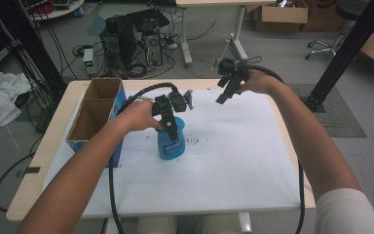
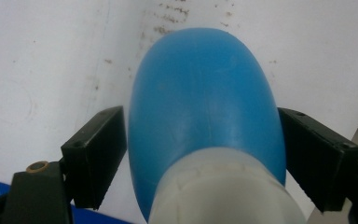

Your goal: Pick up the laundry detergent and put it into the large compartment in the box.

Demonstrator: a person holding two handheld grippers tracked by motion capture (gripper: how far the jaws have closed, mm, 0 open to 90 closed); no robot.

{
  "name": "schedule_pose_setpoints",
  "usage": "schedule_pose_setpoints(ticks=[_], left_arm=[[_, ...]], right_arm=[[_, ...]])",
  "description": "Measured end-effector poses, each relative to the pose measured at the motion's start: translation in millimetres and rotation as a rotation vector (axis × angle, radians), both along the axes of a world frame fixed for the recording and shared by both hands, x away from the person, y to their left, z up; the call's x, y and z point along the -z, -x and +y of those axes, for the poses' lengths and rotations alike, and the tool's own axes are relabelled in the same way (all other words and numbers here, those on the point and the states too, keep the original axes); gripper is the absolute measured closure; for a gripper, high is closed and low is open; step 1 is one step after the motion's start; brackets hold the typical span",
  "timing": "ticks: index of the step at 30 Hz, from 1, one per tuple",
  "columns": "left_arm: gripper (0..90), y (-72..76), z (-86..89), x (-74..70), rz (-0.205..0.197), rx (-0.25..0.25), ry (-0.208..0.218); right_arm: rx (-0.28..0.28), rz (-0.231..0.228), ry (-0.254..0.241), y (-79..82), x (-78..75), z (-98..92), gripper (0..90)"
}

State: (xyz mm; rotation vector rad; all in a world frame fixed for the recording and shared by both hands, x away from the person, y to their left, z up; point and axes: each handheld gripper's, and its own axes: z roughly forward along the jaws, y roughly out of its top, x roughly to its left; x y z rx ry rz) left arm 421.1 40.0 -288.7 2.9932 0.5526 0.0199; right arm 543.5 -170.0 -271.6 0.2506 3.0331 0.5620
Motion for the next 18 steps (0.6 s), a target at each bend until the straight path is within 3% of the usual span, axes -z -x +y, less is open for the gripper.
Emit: schedule_pose_setpoints(ticks=[18], left_arm=[[24.7,-0.3,2.0,-1.3,-0.001,0.002,0.011]], right_arm=[[0.002,-0.001,-0.003,0.0,-1.0,-1.6,16.9]])
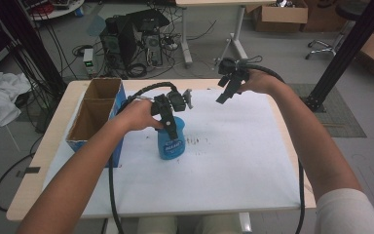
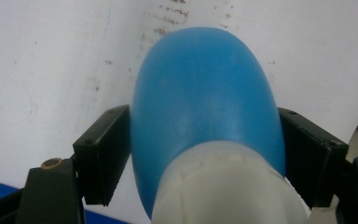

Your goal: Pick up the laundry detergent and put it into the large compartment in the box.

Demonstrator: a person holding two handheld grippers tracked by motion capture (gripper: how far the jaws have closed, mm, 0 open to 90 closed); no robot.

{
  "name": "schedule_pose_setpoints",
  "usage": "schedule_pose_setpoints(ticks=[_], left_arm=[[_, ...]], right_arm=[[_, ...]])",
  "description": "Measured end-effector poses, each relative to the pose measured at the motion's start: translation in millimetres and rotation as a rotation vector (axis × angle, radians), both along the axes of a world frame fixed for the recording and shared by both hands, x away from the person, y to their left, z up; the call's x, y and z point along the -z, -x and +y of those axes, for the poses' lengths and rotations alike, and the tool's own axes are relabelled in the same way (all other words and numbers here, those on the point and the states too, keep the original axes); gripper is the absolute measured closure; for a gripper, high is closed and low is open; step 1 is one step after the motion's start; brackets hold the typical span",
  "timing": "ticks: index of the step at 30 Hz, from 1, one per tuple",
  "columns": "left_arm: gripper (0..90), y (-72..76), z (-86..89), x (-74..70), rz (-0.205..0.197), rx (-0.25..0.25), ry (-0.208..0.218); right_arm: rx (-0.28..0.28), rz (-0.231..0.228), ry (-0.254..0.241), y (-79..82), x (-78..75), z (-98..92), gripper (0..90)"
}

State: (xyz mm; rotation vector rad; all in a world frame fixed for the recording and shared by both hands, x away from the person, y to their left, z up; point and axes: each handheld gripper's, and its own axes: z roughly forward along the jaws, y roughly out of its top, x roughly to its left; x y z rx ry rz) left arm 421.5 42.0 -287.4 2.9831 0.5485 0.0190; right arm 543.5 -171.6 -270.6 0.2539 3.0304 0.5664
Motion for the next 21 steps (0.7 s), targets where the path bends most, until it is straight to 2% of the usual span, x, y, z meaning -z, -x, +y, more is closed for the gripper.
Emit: schedule_pose_setpoints(ticks=[8,21], left_arm=[[27.0,0.2,-0.4,1.4,0.003,0.005,-0.01],[29.4,-0.6,0.9,0.3,-0.004,0.001,0.0]], right_arm=[[0.0,0.002,0.001,0.1,0.0,0.3,16.9],[0.0,0.001,0.0,-0.1,-0.3,-0.4,16.9]])
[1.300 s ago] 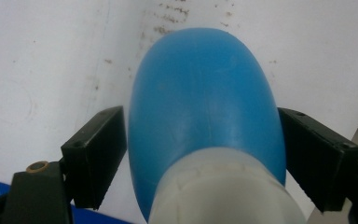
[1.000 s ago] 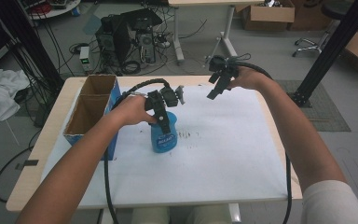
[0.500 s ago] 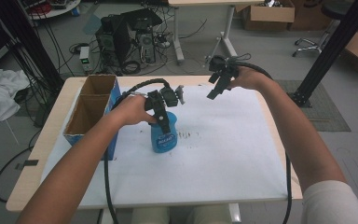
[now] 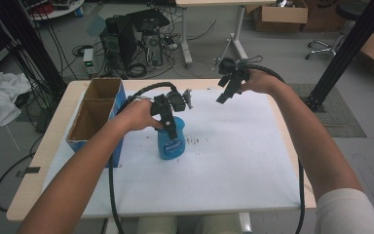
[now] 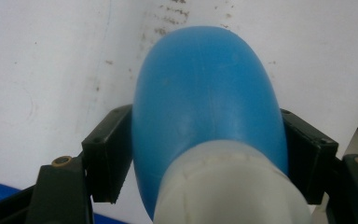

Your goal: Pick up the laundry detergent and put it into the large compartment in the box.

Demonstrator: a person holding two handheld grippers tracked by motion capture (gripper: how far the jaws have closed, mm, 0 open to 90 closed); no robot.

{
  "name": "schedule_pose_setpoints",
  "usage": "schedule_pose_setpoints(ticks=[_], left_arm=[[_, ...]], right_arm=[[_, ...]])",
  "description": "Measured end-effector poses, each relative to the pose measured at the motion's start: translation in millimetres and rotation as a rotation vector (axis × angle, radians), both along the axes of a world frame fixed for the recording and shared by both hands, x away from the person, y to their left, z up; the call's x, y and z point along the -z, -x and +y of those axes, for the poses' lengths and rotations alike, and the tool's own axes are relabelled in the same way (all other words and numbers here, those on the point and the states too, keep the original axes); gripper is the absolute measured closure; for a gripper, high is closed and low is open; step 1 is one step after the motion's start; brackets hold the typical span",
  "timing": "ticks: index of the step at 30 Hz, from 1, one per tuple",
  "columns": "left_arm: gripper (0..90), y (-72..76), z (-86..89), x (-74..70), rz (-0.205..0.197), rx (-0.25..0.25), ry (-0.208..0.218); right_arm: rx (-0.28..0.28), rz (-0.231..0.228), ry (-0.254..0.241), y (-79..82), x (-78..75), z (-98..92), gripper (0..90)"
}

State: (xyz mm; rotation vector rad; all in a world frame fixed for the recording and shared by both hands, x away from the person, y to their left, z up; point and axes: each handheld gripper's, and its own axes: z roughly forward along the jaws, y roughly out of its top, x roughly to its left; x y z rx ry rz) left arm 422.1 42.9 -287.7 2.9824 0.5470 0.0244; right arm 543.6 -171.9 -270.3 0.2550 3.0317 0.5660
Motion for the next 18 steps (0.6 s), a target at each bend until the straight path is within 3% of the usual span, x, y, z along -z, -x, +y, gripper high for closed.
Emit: schedule_pose_setpoints(ticks=[14,18], left_arm=[[31.1,-0.4,0.8,0.1,-0.005,0.0,0.006],[36.1,-0.1,1.1,-1.2,-0.001,0.004,0.014]], right_arm=[[-0.003,0.003,0.0,0.2,0.3,0.6,16.9],[0.0,0.006,0.002,0.4,0.8,0.7,16.9]])
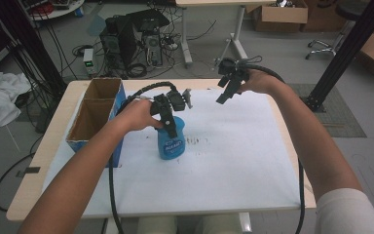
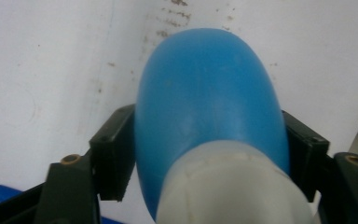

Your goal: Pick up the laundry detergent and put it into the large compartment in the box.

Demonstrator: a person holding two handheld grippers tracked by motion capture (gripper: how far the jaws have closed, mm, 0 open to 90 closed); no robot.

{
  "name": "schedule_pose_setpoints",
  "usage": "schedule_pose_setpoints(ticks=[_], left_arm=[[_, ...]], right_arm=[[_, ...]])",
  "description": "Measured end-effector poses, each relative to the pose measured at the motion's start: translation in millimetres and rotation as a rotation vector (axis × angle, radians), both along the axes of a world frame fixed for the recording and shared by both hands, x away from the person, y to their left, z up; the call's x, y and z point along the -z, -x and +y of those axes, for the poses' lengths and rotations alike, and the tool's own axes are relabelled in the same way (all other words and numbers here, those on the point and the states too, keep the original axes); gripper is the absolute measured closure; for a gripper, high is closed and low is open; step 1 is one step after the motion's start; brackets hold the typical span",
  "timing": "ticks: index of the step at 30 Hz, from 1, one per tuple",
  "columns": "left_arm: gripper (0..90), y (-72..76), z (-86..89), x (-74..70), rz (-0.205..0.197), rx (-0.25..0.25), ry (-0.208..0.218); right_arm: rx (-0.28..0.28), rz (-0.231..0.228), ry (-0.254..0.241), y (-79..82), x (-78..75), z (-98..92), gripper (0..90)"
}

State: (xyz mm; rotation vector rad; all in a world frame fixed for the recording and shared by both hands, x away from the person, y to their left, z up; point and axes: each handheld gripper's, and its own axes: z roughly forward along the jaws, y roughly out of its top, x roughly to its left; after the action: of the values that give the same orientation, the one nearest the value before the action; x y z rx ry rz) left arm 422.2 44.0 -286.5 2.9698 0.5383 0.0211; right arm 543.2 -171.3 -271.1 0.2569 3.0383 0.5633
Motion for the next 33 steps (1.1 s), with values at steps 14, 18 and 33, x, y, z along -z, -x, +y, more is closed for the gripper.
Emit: schedule_pose_setpoints(ticks=[14,18,33], left_arm=[[37.1,0.8,2.1,-5.2,0.003,-0.035,0.007],[37.2,4.5,6.8,-23.3,-0.034,-0.094,0.046],[37.4,17.7,26.6,-125.1,-0.143,-0.324,0.075]], right_arm=[[0.0,-0.004,-0.001,1.2,-1.3,-0.9,16.9],[-0.001,-0.004,0.006,2.7,-2.0,-1.8,16.8],[-0.009,-0.018,0.001,8.5,-7.1,0.5,16.9]])
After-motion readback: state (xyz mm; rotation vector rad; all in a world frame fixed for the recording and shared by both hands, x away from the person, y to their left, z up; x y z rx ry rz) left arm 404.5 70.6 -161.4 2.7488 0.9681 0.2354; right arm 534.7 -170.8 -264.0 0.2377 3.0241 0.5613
